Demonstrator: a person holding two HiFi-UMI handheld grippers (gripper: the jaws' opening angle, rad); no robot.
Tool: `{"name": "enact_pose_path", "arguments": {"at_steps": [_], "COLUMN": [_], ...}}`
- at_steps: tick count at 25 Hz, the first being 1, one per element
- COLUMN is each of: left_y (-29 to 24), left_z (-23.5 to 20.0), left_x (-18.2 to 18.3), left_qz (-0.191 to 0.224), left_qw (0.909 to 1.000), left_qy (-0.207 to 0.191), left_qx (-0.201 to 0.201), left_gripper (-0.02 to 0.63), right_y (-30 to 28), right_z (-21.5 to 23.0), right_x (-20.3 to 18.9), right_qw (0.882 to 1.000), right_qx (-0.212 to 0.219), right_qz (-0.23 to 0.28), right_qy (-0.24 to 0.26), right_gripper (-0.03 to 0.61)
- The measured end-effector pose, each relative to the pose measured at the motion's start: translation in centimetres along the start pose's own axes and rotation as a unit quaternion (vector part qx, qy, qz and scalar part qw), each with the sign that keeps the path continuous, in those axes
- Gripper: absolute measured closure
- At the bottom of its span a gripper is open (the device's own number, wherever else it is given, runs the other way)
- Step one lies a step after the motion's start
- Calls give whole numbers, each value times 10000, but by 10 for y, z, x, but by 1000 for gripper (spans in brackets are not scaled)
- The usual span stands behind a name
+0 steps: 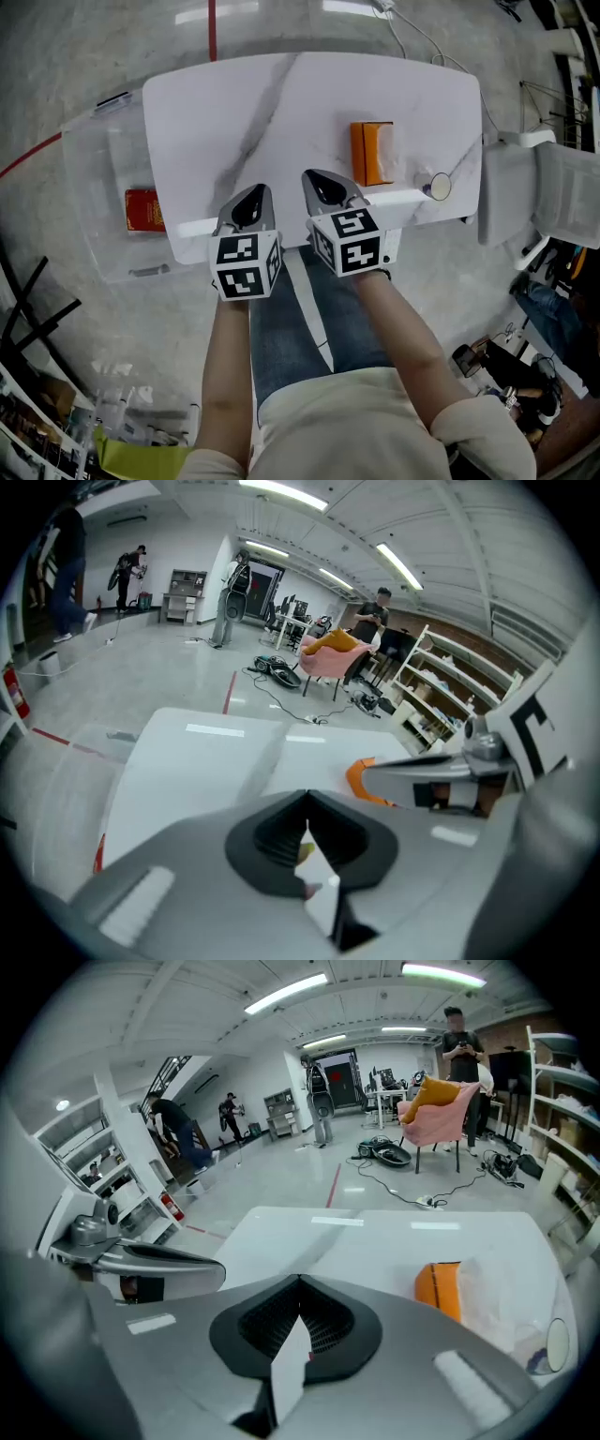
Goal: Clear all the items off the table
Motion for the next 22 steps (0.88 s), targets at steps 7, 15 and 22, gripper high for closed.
{"name": "enact_pose_path", "arguments": {"at_steps": [7,15,22], "left_y": [-35,-65,-85], "left_z": [43,69,82], "left_x": [-6,-18,-17], "left_qz": [-55,-181,-210], "left_qw": [10000,9997,9994], "left_qy": [31,98,124], "left_qx": [11,139,227], "left_gripper": [604,604,604], "right_y": [2,-7,-18], "right_z": [67,117,149], "right_x": [-15,-28,-32], "right_qw": [9998,9992,9979], "right_qx": [-144,-345,-577], "right_qz": [-28,-156,-300], "right_qy": [-154,-115,-71], "right_gripper": [544,427,309]}}
Point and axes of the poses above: the fingertips, and each gripper's own axes: y backward along the fingers, z to its right, x out of its top, the point moved 3 cm from there along y, backward along the fingers, and after that the axes turned 13 degrees about -x, right-handed, at the moved point
